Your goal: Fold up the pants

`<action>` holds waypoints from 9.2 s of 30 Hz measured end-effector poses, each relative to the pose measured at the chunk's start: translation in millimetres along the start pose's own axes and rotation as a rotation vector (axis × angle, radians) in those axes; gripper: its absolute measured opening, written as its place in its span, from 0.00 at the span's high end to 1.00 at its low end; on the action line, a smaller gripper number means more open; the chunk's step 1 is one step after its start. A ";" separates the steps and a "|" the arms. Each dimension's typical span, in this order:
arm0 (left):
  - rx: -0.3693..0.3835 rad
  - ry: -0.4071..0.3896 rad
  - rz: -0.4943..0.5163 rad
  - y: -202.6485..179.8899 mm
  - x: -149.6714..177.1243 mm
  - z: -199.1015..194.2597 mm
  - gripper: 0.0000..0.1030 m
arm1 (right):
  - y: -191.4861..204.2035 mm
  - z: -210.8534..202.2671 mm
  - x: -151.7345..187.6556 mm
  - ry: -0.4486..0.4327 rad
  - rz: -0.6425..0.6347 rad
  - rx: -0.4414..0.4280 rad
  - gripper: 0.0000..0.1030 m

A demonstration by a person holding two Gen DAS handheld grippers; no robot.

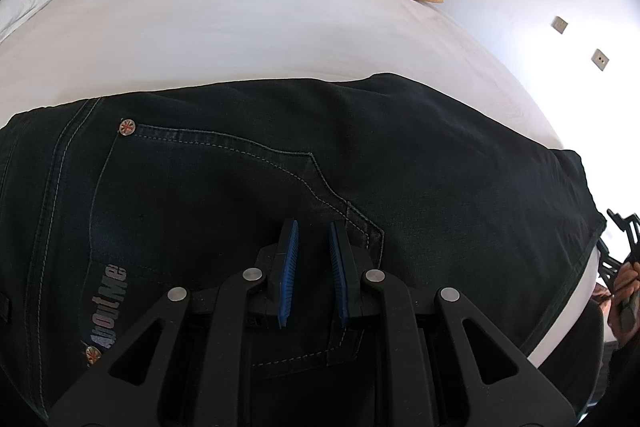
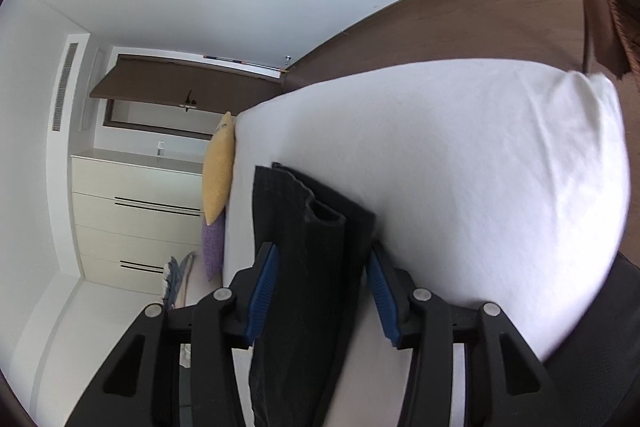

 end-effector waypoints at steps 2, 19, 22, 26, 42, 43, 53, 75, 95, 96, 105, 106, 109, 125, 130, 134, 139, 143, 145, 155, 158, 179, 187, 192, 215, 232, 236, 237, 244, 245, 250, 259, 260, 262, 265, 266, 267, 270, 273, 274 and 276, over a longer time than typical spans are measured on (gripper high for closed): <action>0.000 0.001 -0.003 0.2 0.2 0.0 0.85 | 1.6 5.0 -4.1 0.009 -0.008 -0.018 0.53; 0.000 0.002 -0.016 0.6 0.9 0.2 0.85 | 8.1 11.7 -8.9 0.041 -0.162 0.065 0.88; 0.004 0.001 -0.020 1.7 0.8 0.1 0.85 | 16.0 9.6 -7.1 0.027 -0.199 0.099 0.88; 0.013 0.002 -0.030 4.3 0.4 -0.7 0.85 | 36.9 6.4 -0.1 0.007 -0.297 0.137 0.88; 0.235 -0.006 -0.229 -5.9 -8.3 -33.3 0.19 | 120.9 75.2 291.7 0.222 -1.677 0.386 0.89; 0.247 -0.005 -0.233 -9.0 -8.7 -34.7 0.19 | 116.5 76.4 294.3 0.215 -1.693 0.399 0.89; 0.589 0.175 -0.315 -103.1 -24.0 -14.9 0.18 | 144.9 47.1 315.7 0.066 -1.846 0.348 0.89; 0.502 0.250 -0.205 -47.5 -51.3 -18.6 0.92 | 175.3 34.5 427.1 0.183 -2.026 0.041 0.88; 0.158 0.150 -0.065 69.9 -70.4 -22.0 0.88 | 139.5 37.3 431.2 0.617 -1.864 -0.193 0.35; 0.124 0.130 -0.053 67.5 -70.0 -26.3 0.88 | 140.9 30.4 418.6 0.658 -1.805 -0.218 0.35; 0.009 -0.006 0.265 16.3 -51.9 -56.4 0.88 | 148.5 61.0 229.7 0.789 -1.148 -0.197 0.64; 0.001 0.012 0.278 9.3 -43.5 -47.2 0.88 | 155.3 76.6 210.2 0.778 -1.097 -0.184 0.64; -0.023 0.088 0.290 -11.6 -18.3 -7.7 0.88 | 151.2 114.3 160.0 0.798 -0.929 -0.163 0.65; -0.014 0.064 0.283 -10.1 4.8 1.2 0.89 | 98.5 183.3 157.2 0.903 -0.744 -0.058 0.78; -0.018 0.061 0.280 -11.9 4.6 8.8 0.89 | 90.1 132.5 181.7 0.975 -0.776 -0.077 0.78; -0.023 0.059 0.284 -14.2 5.7 5.0 0.89 | 73.6 90.0 200.0 1.019 -0.764 -0.086 0.78; -0.022 0.059 0.281 -15.9 5.5 3.1 0.89 | 58.5 55.5 207.3 1.013 -0.705 -0.096 0.78; -0.022 0.059 0.281 -17.0 5.1 0.9 0.89 | 53.2 40.4 205.6 0.994 -0.708 -0.072 0.78; -0.022 0.058 0.281 -17.4 5.3 0.9 0.89 | 57.7 36.1 202.8 0.975 -0.723 -0.060 0.78; -0.018 0.055 0.275 -20.8 5.3 0.5 0.89 | 116.6 69.4 221.3 0.930 -0.734 -0.159 0.74; -0.015 0.055 0.274 -22.1 5.1 0.6 0.89 | 101.0 95.7 236.1 0.960 -0.709 -0.091 0.71; -0.004 -0.095 -0.204 100.8 6.5 -125.9 0.70 | 113.4 95.5 246.1 0.738 -0.736 -0.157 0.18; 0.156 -0.228 -0.678 196.2 47.1 -175.7 0.23 | 148.7 102.2 289.6 0.905 -0.714 -0.261 0.36; 0.320 -0.209 -0.866 209.6 60.8 -162.1 0.23 | 161.8 109.4 317.4 0.961 -0.697 -0.299 0.40; 0.477 -0.211 -1.077 221.9 55.9 -116.3 0.39 | 158.4 138.3 342.8 1.034 -0.664 -0.261 0.48; 0.330 -0.279 -0.867 201.0 37.1 -126.8 0.79 | 137.5 168.3 362.8 1.092 -0.743 -0.121 0.64; 0.276 -0.296 -0.784 187.8 26.1 -137.7 0.80 | 125.1 176.1 368.0 1.119 -0.789 -0.024 0.85; 0.268 -0.299 -0.771 185.1 23.8 -140.2 0.80 | 118.1 178.5 368.6 1.126 -0.799 0.011 0.91; 0.174 -0.355 -0.524 138.8 -15.5 -170.8 0.90 | 105.9 182.1 367.2 1.103 -0.800 0.036 1.00; 0.171 -0.363 -0.484 129.6 -22.0 -175.2 0.90 | 105.7 182.2 367.3 1.098 -0.801 0.035 1.00; 0.126 -0.356 -0.249 62.9 -59.8 -173.5 0.90 | 109.5 178.6 360.4 1.096 -0.751 -0.019 1.00; 0.136 -0.300 -0.402 75.1 -31.5 -164.3 0.86 | 105.6 171.0 345.1 1.113 -0.689 -0.116 0.90; 0.106 -0.293 -0.482 100.6 -16.3 -166.5 0.82 | 105.6 170.5 345.4 1.112 -0.695 -0.116 0.90; 0.118 -0.262 -0.635 139.0 15.2 -167.7 0.47 | 105.4 169.7 344.8 1.114 -0.700 -0.118 0.90; 0.192 -0.280 -0.837 167.1 45.5 -169.3 0.29 | 104.6 172.9 341.0 1.116 -0.697 -0.117 0.90; 0.170 -0.295 -0.852 171.5 51.8 -171.6 0.25 | 104.6 172.8 340.9 1.115 -0.703 -0.114 0.90; 0.173 -0.305 -0.858 173.4 56.3 -172.8 0.24 | 106.6 172.5 344.9 1.114 -0.708 -0.109 0.90; 0.236 -0.327 -0.921 176.3 63.4 -173.5 0.24 | 110.3 172.4 349.4 1.111 -0.721 -0.097 0.90; 0.276 -0.314 -0.952 182.7 72.6 -162.1 0.24 | 111.1 173.2 351.5 1.110 -0.727 -0.091 0.90; 0.289 -0.303 -0.983 186.2 78.8 -157.2 0.24 | 111.3 173.4 351.8 1.109 -0.728 -0.090 0.90; 0.324 -0.303 -1.048 195.2 89.7 -149.0 0.24 | 116.5 170.6 357.2 1.108 -0.736 -0.088 0.90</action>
Point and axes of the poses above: each gripper's, at about its wrist camera, not at the fingertips, and z roughly the way its jaws point, y to its left, x to its underside, the point moved 9 cm from there along z, roughly the way its jaws point, and after that the axes turned 3 degrees about -z, right-handed, at the moved point
